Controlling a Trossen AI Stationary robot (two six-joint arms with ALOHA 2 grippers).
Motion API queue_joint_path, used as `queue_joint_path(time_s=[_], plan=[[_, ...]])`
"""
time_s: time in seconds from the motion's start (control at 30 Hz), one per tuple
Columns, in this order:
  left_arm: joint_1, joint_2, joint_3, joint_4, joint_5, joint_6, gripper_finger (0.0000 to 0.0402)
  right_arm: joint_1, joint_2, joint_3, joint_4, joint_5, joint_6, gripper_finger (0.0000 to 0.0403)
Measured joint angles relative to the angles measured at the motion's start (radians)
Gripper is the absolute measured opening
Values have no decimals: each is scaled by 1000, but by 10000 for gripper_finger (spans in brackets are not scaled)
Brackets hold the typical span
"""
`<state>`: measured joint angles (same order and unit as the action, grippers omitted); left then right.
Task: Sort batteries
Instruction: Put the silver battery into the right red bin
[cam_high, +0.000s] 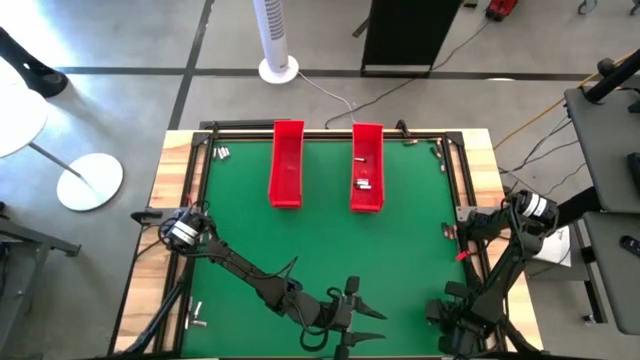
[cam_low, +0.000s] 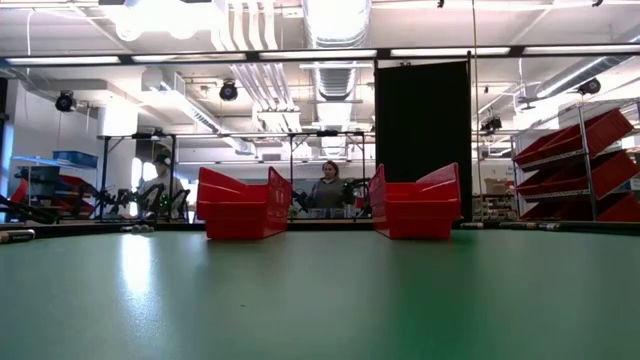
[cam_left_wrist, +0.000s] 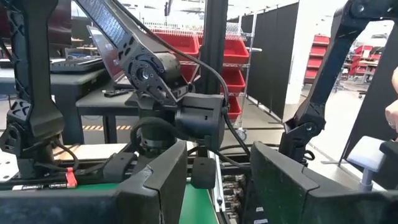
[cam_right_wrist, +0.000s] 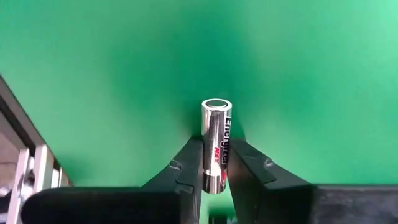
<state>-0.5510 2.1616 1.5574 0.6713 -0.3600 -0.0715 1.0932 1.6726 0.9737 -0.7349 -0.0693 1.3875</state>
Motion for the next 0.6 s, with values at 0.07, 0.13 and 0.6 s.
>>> queue_joint_path(time_s=[0.07, 0.13, 0.6], plan=[[0, 0, 0, -3, 0, -1, 158, -9, 0, 0, 0, 14, -18, 51], [0, -1, 0, -22, 0, -11, 158, -20, 0, 0, 1, 23, -35, 52], [-8, -47, 0, -536, -68, -389, 158, -166, -1, 0, 15, 211, -270, 54]])
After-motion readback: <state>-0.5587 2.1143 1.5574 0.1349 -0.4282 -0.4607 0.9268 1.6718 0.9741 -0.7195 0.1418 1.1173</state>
